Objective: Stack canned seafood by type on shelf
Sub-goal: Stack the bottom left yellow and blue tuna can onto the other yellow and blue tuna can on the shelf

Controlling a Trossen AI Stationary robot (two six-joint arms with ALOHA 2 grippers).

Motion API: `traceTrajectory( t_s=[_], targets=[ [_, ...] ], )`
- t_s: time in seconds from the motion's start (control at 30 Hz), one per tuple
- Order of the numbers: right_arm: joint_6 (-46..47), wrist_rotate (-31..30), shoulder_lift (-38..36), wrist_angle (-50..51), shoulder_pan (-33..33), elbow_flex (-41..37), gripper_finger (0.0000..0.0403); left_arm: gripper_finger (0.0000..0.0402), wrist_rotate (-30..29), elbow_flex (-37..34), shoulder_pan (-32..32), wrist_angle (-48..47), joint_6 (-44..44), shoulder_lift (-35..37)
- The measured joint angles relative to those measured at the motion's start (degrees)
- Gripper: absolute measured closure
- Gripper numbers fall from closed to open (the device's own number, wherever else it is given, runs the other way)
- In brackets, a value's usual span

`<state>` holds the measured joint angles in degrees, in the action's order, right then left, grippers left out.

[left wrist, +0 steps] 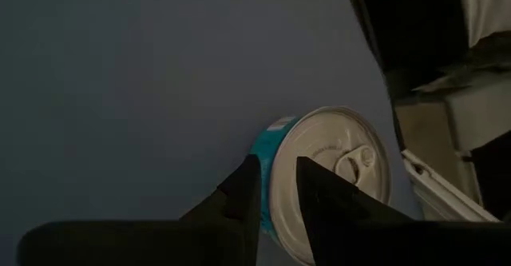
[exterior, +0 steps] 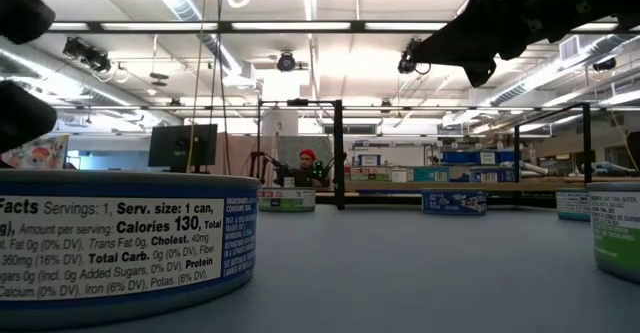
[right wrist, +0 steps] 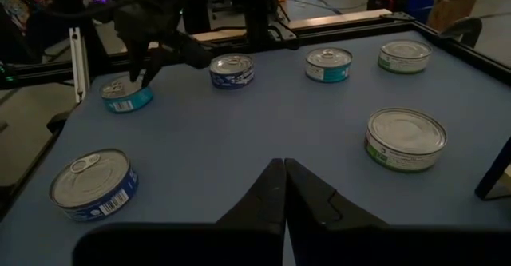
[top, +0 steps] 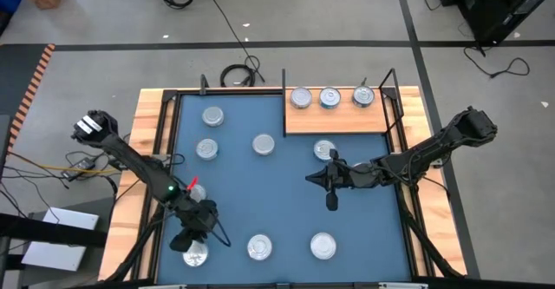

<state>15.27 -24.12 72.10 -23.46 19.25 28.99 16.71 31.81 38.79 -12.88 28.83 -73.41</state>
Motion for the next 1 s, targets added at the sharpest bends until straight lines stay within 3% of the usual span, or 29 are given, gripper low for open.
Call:
traceTrajectory(
  t_s=[0.5, 0.77, 1.0],
  targets=[
    [-0.01, 0.0, 0.0, 0.12, 0.0, 0.02, 0.0388, 0.0318, 2.49, 0.22, -0.04, 1.08, 0.15, -5.61],
    [0.0, 0.0, 0.0, 0.11, 0.0, 0.02, 0.0391, 0.039, 2.91, 0.21, -0.07, 0.73, -0.08, -5.64],
    [0.0, 0.0, 0.0, 0.07, 0.0, 0.02, 0.0389, 0.0398, 1.98, 2.49, -0.32, -3.3, -1.97, -5.8]
  ],
)
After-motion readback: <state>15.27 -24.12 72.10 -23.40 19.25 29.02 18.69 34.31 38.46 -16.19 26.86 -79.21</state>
